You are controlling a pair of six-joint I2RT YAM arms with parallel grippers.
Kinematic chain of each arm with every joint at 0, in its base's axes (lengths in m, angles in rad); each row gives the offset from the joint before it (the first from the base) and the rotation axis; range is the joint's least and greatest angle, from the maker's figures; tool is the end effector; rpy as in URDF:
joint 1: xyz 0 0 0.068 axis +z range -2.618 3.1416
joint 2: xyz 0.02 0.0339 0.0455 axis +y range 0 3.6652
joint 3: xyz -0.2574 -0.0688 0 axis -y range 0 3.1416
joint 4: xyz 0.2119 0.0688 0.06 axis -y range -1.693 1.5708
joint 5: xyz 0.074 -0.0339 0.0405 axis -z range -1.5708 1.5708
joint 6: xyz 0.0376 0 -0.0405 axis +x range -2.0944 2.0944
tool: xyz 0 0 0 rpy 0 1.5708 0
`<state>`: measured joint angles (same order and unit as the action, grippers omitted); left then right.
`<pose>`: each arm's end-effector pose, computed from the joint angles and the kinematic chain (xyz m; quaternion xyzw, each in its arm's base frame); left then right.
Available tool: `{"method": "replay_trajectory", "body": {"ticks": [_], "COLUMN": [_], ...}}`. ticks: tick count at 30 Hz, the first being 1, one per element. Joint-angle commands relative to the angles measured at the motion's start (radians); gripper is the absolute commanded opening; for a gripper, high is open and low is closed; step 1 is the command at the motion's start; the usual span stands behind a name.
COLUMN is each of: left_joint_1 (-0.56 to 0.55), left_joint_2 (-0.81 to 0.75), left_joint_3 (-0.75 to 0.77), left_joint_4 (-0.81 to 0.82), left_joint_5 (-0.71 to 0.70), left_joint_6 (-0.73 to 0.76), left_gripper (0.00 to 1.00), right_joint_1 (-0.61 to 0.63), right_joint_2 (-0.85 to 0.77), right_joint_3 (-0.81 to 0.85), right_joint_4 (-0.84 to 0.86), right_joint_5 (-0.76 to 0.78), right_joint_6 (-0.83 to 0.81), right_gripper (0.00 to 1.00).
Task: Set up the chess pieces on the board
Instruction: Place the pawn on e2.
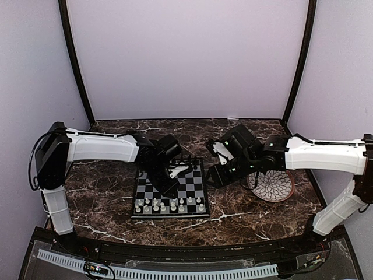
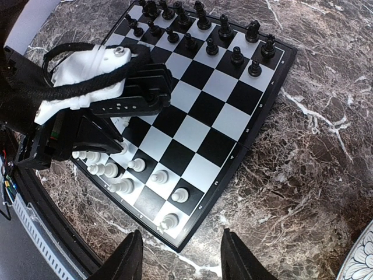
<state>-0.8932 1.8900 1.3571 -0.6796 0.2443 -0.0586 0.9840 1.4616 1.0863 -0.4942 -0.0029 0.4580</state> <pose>0.2139 -0.2803 0.1985 0.4157 0.8841 -0.1876 0.1023 0.1567 0.2358 0.2623 -0.2446 0.9067 0.2278 0.2571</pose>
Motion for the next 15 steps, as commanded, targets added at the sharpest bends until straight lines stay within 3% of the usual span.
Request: {"method": "replay_trajectory", "body": {"ticks": [1, 15], "left_joint_1": [-0.009, -0.016], "left_joint_2": [0.006, 0.034], "left_joint_3": [0.027, 0.039], "left_joint_4": [-0.025, -0.053], "left_joint_5": [0.02, -0.02], "left_joint_6": [0.022, 0.045], "left_gripper": [0.08, 0.09], "right_joint_1": [0.007, 0.007], "right_joint_2": [0.008, 0.037], "right_joint_3": [0.008, 0.027], "right_joint_4": [0.011, 0.008], "right_joint_5": [0.007, 0.007], "right_joint_6": [-0.001, -0.019], "right_gripper": [0.47, 0.48]}}
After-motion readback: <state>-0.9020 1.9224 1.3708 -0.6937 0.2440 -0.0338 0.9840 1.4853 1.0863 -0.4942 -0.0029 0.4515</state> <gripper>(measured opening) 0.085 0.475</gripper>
